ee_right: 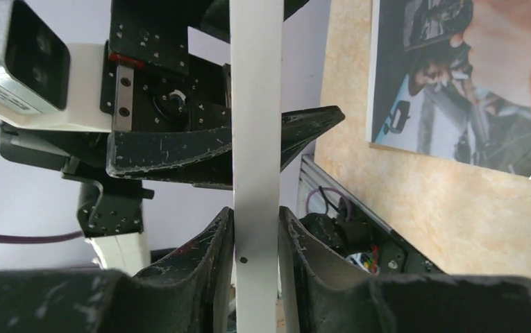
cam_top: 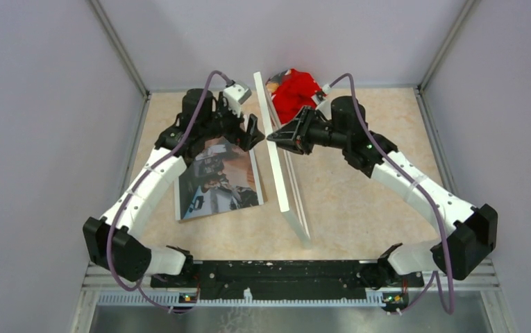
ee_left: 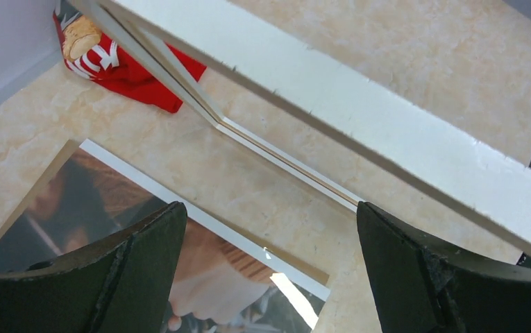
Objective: Put the photo into the frame
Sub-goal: Turn over the photo frame at the center of the board.
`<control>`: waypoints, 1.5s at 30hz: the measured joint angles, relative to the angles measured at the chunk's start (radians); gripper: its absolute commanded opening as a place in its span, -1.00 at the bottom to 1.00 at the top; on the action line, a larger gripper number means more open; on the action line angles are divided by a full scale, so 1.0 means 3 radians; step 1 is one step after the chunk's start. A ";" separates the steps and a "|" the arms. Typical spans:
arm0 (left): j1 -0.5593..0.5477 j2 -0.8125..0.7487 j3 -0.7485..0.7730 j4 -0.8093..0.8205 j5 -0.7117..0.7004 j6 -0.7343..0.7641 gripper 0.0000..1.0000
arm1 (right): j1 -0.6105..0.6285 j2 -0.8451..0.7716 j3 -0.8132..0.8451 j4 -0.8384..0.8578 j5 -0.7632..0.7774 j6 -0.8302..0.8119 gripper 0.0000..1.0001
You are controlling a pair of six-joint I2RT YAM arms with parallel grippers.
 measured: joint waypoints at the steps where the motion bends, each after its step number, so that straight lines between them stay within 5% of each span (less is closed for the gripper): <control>1: -0.0058 0.0053 0.0037 0.0011 -0.0043 -0.0019 0.97 | -0.0018 -0.0003 0.0000 -0.0010 -0.0029 -0.0027 -0.28; 11: -0.0348 0.0420 0.0315 0.0104 -0.0397 -0.0031 0.97 | -0.0120 -0.0008 0.0273 -0.0591 -0.0123 -0.0422 0.45; 21: -0.0462 0.0549 0.0451 0.0257 -0.0547 -0.0013 0.97 | -0.0131 0.0416 0.1839 -0.2032 0.0070 -0.1504 0.58; 28: -0.0501 0.0660 0.0453 0.0262 -0.0571 -0.0009 0.98 | -0.0131 0.0537 0.1951 -0.2616 0.0261 -0.1956 0.55; 33: -0.0509 0.0716 0.0453 0.0277 -0.0575 -0.0009 0.97 | -0.0131 0.0561 0.1946 -0.2771 0.0369 -0.2066 0.33; 45: -0.0532 0.0745 0.0426 0.0223 -0.0966 0.0086 0.97 | -0.0189 0.0506 0.1897 -0.3104 0.1027 -0.2312 -0.71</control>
